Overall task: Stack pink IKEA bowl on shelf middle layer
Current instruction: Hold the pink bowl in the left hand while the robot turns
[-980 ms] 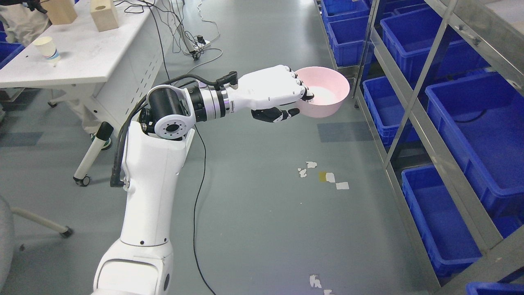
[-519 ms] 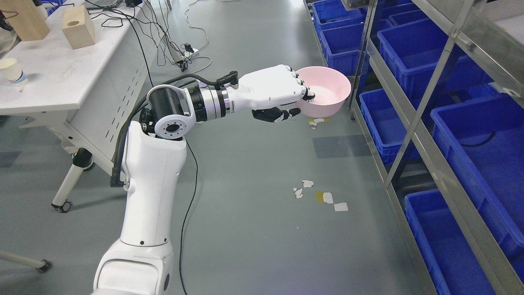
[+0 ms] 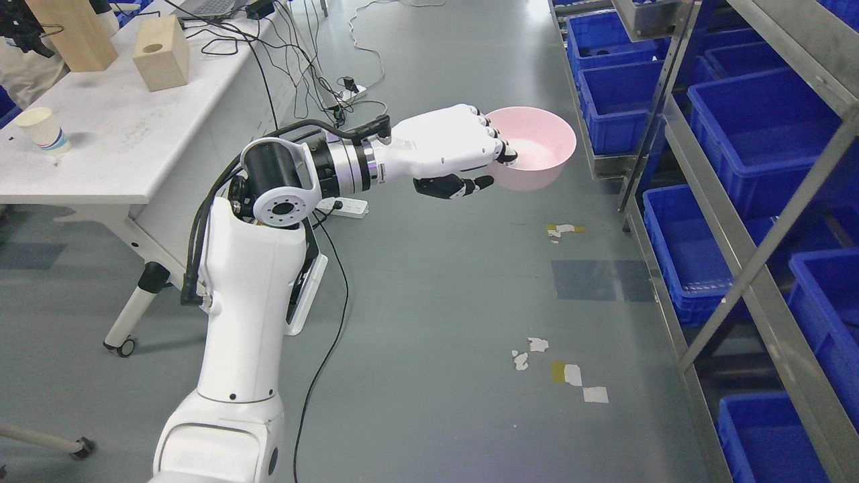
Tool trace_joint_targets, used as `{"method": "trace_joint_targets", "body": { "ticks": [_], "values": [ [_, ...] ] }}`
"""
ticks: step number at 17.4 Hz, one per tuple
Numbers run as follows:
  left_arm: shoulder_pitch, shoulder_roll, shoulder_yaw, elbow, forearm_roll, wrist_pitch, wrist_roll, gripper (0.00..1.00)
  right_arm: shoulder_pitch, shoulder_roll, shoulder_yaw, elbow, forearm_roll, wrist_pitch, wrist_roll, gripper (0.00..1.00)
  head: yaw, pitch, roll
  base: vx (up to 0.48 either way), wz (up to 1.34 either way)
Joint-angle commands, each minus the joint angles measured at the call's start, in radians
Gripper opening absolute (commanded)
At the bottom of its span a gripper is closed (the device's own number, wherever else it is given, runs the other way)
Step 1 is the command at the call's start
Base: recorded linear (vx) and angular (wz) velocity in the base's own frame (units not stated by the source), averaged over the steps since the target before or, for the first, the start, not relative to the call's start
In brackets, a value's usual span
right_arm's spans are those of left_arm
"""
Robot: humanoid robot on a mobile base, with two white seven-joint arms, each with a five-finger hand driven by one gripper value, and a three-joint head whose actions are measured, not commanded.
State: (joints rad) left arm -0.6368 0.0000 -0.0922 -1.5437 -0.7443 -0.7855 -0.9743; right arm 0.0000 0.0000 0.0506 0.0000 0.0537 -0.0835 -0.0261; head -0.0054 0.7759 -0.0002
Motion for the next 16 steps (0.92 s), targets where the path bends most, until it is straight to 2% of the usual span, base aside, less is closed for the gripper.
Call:
{"method": "trace_joint_targets", "body": {
  "ticks": [1,5,11,16],
  "values": [
    [-0.027,0.018,-0.001,-0.001,0.003,0.000,0.012,0.03,0.023,-0.018,0.000,-0.017,0.000,0.001,0.000,1.00,0.0000,0.000,0.000,0.222,0.19],
    [-0.054,0.018,-0.004,-0.001,0.005,0.000,0.028,0.04,0.023,-0.018,0.000,-0.017,0.000,0.001,0.000,1.00,0.0000,0.000,0.000,0.218,0.16],
    [-0.060,0.018,-0.075,-0.001,0.033,0.000,0.052,0.04,0.023,-0.018,0.000,-0.017,0.000,0.001,0.000,1.00,0.0000,0.000,0.000,0.189,-0.01],
    [-0.167,0.018,-0.089,0.010,0.059,0.000,0.054,0.04,0.023,-0.018,0.000,-0.017,0.000,0.001,0.000,1.00,0.0000,0.000,0.000,0.175,-0.06]
  ]
}}
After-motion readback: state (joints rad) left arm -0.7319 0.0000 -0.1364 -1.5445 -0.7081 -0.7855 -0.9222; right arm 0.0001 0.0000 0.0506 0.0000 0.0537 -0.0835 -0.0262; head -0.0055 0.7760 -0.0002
